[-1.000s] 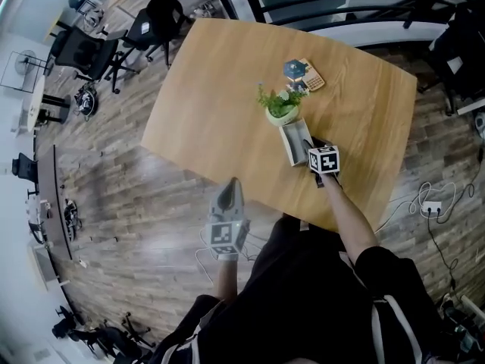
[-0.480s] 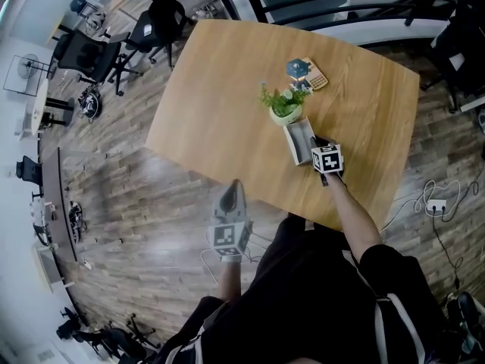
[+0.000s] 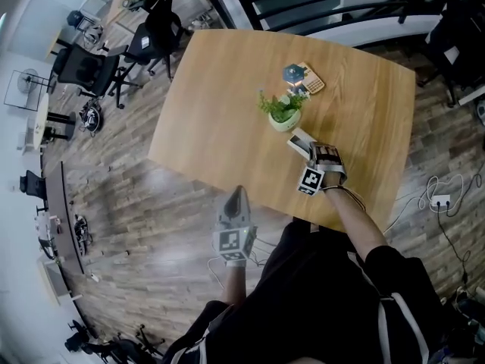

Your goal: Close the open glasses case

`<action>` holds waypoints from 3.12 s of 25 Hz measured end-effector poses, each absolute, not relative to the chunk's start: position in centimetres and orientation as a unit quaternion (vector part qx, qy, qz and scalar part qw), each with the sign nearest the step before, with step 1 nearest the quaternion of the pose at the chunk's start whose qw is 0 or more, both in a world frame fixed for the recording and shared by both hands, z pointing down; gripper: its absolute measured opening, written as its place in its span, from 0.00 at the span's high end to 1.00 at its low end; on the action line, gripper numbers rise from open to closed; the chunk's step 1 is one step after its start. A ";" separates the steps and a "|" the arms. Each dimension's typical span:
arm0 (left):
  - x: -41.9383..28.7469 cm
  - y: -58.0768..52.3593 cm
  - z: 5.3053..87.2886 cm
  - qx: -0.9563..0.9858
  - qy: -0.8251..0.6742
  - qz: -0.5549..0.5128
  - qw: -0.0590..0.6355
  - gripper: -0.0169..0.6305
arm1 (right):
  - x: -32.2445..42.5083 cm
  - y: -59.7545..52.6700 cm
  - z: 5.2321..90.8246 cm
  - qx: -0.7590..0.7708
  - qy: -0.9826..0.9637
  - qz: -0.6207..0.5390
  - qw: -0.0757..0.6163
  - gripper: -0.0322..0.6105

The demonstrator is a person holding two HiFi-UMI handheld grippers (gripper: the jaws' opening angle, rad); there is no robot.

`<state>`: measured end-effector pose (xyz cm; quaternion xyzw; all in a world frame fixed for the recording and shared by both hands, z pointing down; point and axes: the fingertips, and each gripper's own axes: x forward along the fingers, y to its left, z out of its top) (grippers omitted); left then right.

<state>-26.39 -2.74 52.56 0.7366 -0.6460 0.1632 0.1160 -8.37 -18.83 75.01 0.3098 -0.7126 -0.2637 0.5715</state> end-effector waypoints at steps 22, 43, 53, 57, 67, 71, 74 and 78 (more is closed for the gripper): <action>-24.2 -6.0 53.5 0.770 -0.606 0.155 0.128 0.98 | -10.9 -16.3 76.8 0.228 -0.793 0.009 0.565 0.92; -24.3 -10.8 50.8 0.771 -0.616 0.142 0.074 0.98 | 0.1 -17.2 61.4 0.371 -0.898 0.168 0.168 0.93; -24.9 -11.9 47.8 0.756 -0.643 0.125 0.023 0.98 | 9.3 -14.1 47.0 0.503 -0.862 0.009 0.070 0.93; -24.1 -12.1 47.6 0.762 -0.635 0.126 0.017 0.98 | 10.2 -14.1 45.8 0.516 -0.854 -0.004 0.060 0.93; -22.6 -12.2 47.4 0.768 -0.628 0.126 0.017 0.98 | 10.7 -14.0 45.2 0.518 -0.853 -0.006 0.054 0.93; -22.2 -12.2 47.4 0.771 -0.624 0.126 0.016 0.98 | 10.6 -13.9 45.5 0.515 -0.855 -0.003 0.057 0.93; -22.2 -12.0 47.4 0.770 -0.625 0.125 0.017 0.98 | 10.5 -13.9 45.4 0.513 -0.856 -0.002 0.054 0.93; -22.0 -12.0 47.5 0.773 -0.622 0.126 0.017 0.98 | 10.6 -14.1 45.3 0.515 -0.855 0.001 0.054 0.93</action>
